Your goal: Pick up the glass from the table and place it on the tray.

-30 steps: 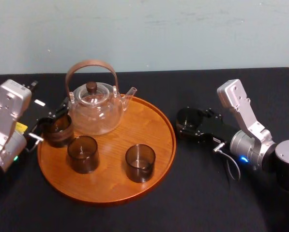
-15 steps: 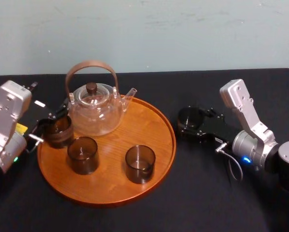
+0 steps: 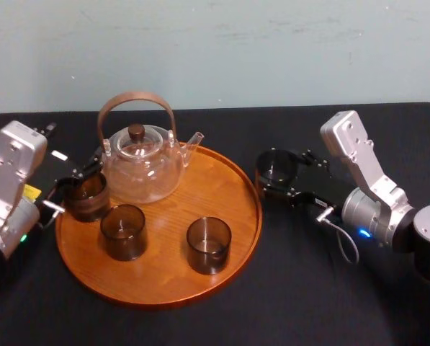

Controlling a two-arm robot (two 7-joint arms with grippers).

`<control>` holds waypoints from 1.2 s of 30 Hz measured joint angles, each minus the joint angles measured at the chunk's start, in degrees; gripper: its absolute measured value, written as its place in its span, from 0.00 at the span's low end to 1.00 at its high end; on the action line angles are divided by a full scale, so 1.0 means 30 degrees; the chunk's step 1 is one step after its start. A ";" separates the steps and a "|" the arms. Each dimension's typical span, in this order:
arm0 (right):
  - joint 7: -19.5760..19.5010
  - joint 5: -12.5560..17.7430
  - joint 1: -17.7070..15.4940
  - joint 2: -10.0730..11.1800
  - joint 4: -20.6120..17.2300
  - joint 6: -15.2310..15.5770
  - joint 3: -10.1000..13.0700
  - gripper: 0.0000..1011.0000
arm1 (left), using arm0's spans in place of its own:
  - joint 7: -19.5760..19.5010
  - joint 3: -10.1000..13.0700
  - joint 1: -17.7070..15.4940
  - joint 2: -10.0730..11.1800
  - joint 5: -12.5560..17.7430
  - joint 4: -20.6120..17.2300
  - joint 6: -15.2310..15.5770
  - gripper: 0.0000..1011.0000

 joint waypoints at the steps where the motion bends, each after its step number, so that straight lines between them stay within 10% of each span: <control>1: 0.0038 -0.0027 0.0058 -0.0047 -0.0001 0.0001 -0.0052 0.90 | -0.0001 0.0000 -0.0001 -0.0001 0.0000 0.0001 0.0000 0.99; 36: 0.0638 -0.0816 0.1783 -0.1635 0.2007 -0.0577 -0.1745 0.90 | 0.0000 0.0000 0.0001 0.0000 0.0001 0.0000 -0.0001 0.99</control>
